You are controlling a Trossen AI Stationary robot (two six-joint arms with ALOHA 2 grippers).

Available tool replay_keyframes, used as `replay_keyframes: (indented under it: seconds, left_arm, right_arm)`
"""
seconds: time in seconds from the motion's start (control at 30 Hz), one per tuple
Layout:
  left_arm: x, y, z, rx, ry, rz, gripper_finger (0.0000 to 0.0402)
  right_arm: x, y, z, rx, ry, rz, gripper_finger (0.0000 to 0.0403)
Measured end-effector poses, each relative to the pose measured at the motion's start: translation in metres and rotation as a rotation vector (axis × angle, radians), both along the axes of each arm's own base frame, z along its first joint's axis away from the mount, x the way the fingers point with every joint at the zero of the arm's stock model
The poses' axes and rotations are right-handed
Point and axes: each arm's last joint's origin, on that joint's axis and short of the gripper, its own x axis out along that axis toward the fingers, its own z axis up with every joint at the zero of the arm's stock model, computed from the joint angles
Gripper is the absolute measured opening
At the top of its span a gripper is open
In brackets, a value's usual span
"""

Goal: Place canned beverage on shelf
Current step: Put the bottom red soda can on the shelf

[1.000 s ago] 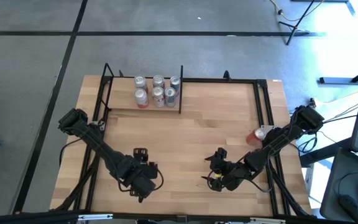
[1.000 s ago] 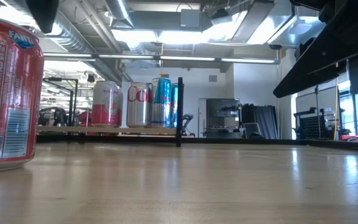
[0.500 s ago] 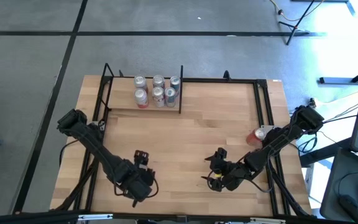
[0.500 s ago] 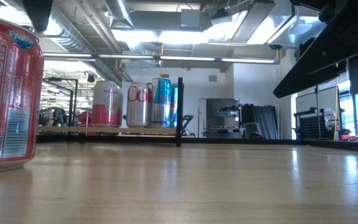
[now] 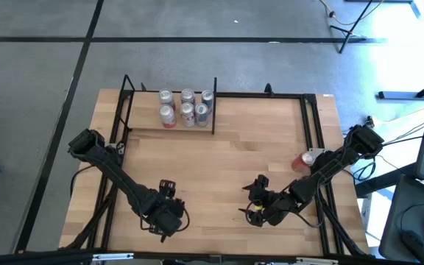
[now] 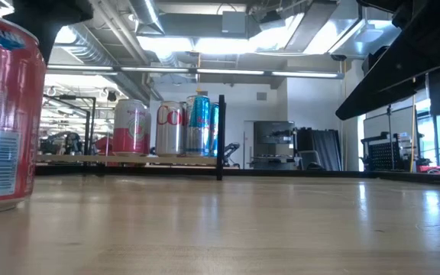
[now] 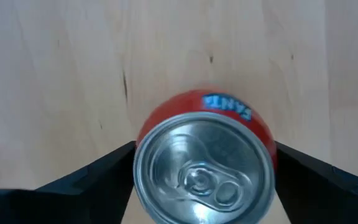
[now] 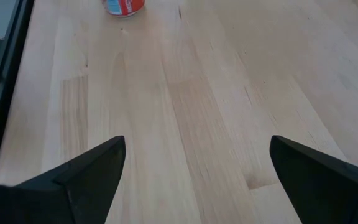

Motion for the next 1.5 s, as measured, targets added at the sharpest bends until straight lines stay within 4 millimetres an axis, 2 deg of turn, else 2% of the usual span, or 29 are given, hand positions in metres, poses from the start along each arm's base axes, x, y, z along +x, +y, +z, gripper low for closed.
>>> replay_keyframes:
  seconds: [0.17,0.27,0.47,0.53,0.73,0.9,1.2,1.5]
  left_arm:
    - [0.004,0.006,-0.001,-0.057,-0.004,0.221,0.0277]
    - [0.008,0.012,0.000,-0.101,-0.019,0.445,0.0254]
    - [0.015,0.023,0.000,-0.188,-0.046,0.921,0.0255]
    - [0.016,0.024,0.000,-0.206,-0.046,0.987,0.0265]
    - [0.018,0.020,0.000,-0.233,-0.078,0.985,0.0306]
    - [0.018,0.019,-0.002,-0.232,-0.068,0.967,0.0325]
    - [0.017,0.017,0.001,-0.243,-0.031,0.931,0.0323]
    - [0.021,0.015,0.026,-0.247,-0.030,0.835,0.0323]
  right_arm:
    - [0.000,0.000,0.000,-0.005,-0.004,-0.005,0.0383]
    - [0.000,0.000,0.000,-0.005,-0.004,-0.005,0.0383]
    - [0.000,0.000,0.000,-0.004,-0.004,-0.005,0.0383]
    - [0.000,0.000,0.000,-0.004,-0.004,-0.005,0.0383]
    - [0.000,0.000,0.000,-0.004,-0.004,-0.005,0.0383]
    - [0.000,0.000,0.000,-0.004,-0.004,-0.006,0.0383]
    - [0.000,0.000,0.000,-0.003,-0.004,-0.006,0.0383]
    - [0.000,0.000,0.000,-0.003,-0.004,-0.006,0.0383]
